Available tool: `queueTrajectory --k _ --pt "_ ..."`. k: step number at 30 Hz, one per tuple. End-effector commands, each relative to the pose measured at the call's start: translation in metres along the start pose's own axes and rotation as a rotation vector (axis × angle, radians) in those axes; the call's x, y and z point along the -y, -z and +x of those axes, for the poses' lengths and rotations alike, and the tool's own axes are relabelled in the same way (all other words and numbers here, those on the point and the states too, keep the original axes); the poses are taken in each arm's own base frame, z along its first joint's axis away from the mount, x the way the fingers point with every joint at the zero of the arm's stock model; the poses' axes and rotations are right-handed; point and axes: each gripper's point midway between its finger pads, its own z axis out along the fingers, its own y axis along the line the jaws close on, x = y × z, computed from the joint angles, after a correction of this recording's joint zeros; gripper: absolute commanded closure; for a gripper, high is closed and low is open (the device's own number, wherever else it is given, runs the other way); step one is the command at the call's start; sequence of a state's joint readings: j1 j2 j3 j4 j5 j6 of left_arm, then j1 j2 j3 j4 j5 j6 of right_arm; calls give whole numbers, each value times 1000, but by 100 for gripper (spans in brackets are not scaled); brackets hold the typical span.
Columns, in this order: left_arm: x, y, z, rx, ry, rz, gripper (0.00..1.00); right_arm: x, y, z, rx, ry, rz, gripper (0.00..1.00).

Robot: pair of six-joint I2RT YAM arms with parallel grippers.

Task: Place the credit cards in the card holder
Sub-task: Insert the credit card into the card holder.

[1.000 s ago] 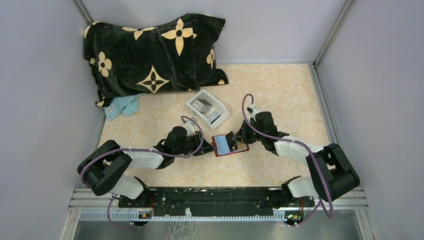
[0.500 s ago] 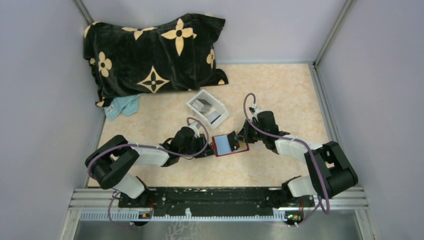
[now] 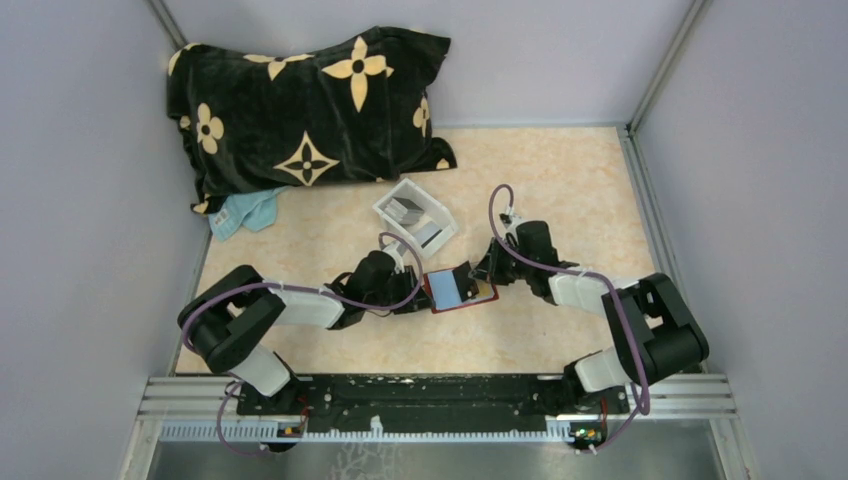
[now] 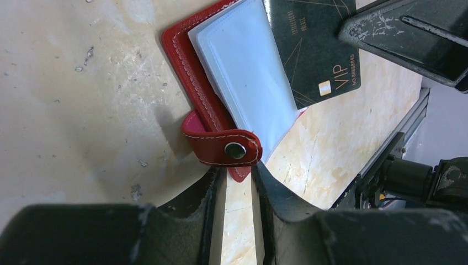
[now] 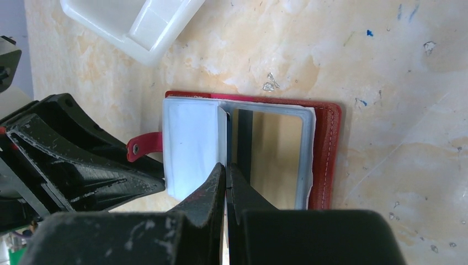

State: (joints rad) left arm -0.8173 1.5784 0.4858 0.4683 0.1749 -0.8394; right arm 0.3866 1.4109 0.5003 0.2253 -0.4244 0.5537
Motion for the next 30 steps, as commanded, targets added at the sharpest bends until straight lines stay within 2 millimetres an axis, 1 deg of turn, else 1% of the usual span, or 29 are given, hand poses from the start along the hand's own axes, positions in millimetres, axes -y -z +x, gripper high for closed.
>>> queueTrajectory --k 1,8,16,18,22,30 --pt "-13 -3 5 -14 -21 -65 70 -8 -3 -18 43 -20 -49 100" --pt "-21 -5 9 -27 -17 -98 72 -6 -4 -16 44 -61 -59 100" --pt "-27 -7 14 -48 -13 -121 73 1 -5 -11 34 -78 -34 100" --pt "-28 -7 14 -50 -12 -126 74 3 -4 -11 42 -77 -24 100" --pt "-30 -7 15 -52 -13 -140 74 5 1 -18 69 -55 6 100" --pt "-33 -8 17 -62 -11 -151 76 12 4 -16 60 -50 57 100"
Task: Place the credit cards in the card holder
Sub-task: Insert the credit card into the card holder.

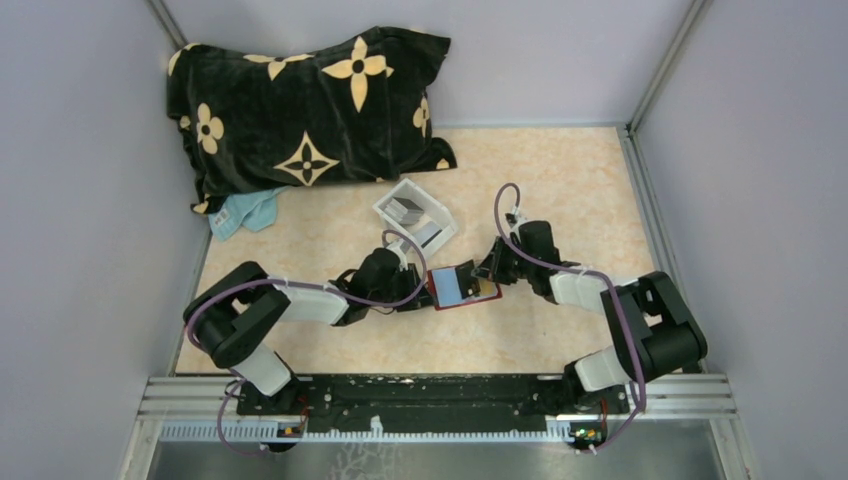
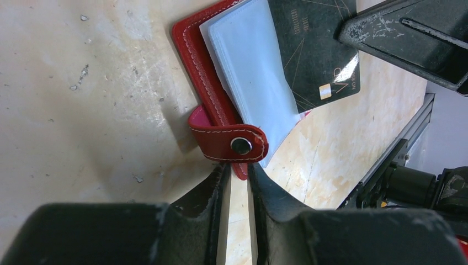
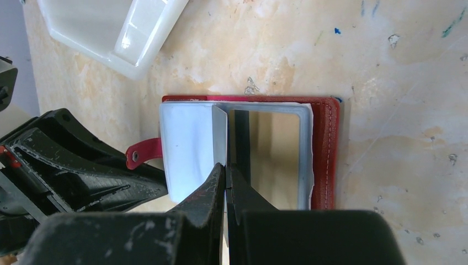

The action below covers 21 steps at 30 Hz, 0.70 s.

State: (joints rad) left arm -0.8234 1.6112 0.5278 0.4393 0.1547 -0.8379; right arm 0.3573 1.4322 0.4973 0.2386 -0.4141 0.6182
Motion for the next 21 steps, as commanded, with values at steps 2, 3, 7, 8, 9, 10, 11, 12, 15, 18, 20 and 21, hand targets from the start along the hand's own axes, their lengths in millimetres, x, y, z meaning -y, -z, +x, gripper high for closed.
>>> queueTrajectory --k 2,3,7,8,9,10,11,12,15,18,20,21 --pt "-33 -1 21 -62 -10 -126 76 3 5 -10 43 33 28 100" --pt "-33 -1 21 -62 -9 -127 76 3 5 -10 46 32 29 100" --pt "-33 -1 21 -65 -11 -129 76 4 8 -9 57 24 31 100" --pt "-33 -1 21 -65 -11 -129 76 3 9 -10 64 25 33 100" --pt "-33 -1 22 -67 -11 -129 76 2 11 -11 72 29 34 100" --pt "-34 -1 22 -68 -11 -130 76 2 13 -12 79 31 37 100" --pt "-34 -2 22 -69 -11 -132 76 1 15 -14 84 34 41 100" --pt "-35 -2 23 -70 -11 -133 76 1 16 -16 89 40 44 100" --pt "-34 -3 24 -75 -11 -131 77 1 18 -16 90 44 53 100" --pt "-34 -5 26 -84 -11 -130 77 3 17 -14 84 40 56 100" --pt "-34 -7 27 -88 -11 -132 77 5 17 -11 80 33 58 100" --pt "-33 -7 27 -90 -13 -131 77 5 17 -10 83 32 54 100"
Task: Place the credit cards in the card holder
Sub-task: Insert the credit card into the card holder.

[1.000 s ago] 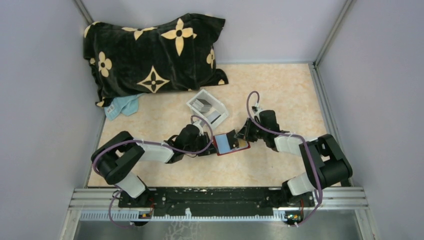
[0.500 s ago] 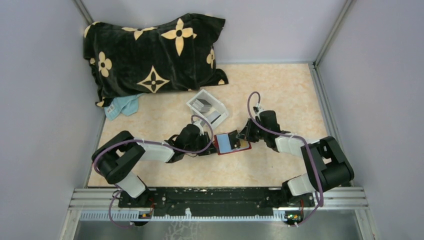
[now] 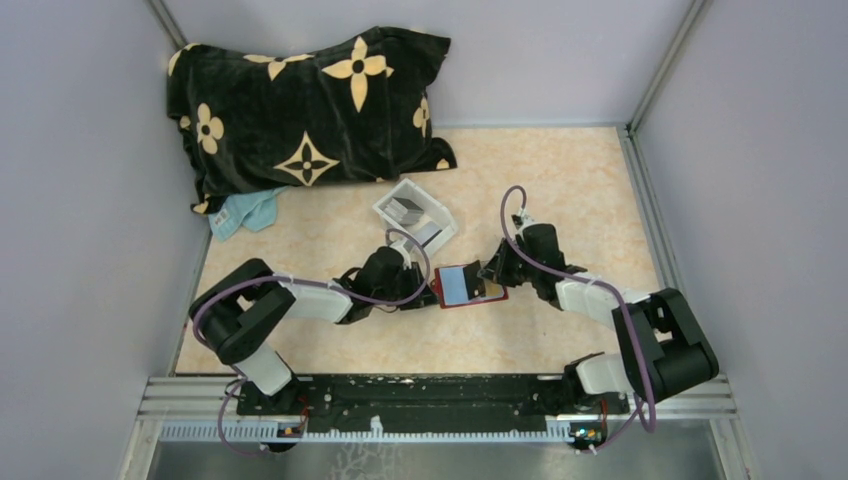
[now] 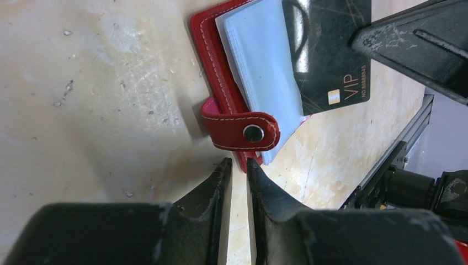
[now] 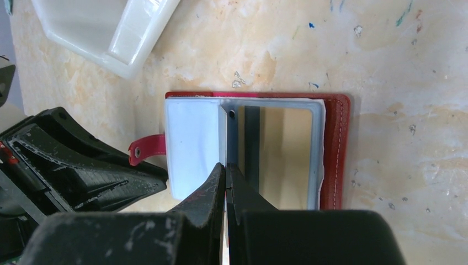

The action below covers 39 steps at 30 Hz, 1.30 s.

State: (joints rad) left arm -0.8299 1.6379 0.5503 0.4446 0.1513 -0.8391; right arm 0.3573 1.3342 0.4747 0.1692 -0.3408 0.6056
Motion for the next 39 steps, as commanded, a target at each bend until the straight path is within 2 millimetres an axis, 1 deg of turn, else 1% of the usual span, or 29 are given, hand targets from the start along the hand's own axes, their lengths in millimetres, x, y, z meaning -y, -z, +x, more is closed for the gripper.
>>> queueTrajectory --k 1,8,15,22,30,35,39 --pt "-35 -2 29 -91 -11 -132 77 0 3 -5 38 15 -5 100" --pt "-37 -10 34 -119 -25 -171 77 -1 9 -8 64 27 -4 100" --pt "-40 -17 41 -145 -44 -228 77 2 14 -11 86 32 26 100" --pt "-44 -21 49 -177 -51 -257 78 9 9 -5 67 18 38 100" --pt "-49 -21 52 -190 -58 -280 78 14 0 4 37 4 35 100" --pt "-53 -20 52 -191 -62 -299 78 24 -7 12 2 3 60 100" --pt "-54 -20 52 -192 -66 -306 78 30 -8 13 0 14 92 100"
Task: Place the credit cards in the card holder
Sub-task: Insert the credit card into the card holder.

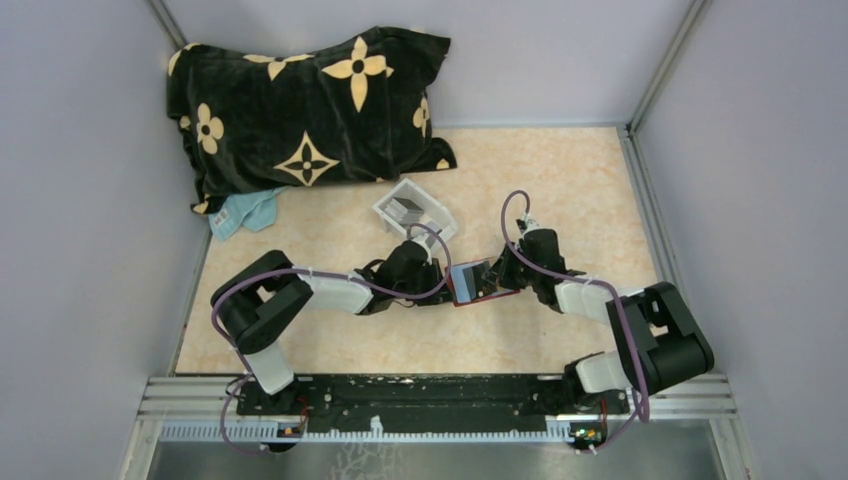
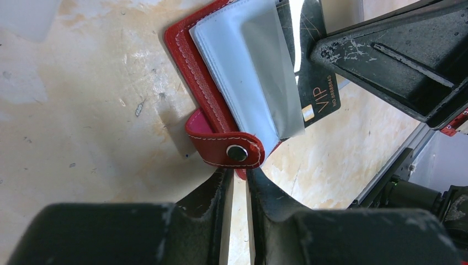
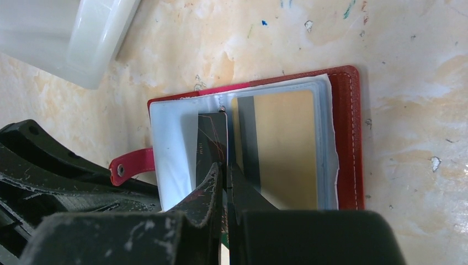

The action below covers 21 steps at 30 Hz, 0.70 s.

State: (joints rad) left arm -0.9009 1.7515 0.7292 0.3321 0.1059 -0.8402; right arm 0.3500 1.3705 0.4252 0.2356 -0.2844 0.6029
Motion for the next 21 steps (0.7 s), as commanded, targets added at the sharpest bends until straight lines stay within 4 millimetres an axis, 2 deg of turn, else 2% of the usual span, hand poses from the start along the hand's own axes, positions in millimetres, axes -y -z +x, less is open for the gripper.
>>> queueTrajectory --k 1,21 --pt "-77 5 52 -156 -26 -271 78 10 -2 5 -20 25 39 100" --pt "-78 2 56 -174 -24 -271 78 13 1 -20 79 66 92 100"
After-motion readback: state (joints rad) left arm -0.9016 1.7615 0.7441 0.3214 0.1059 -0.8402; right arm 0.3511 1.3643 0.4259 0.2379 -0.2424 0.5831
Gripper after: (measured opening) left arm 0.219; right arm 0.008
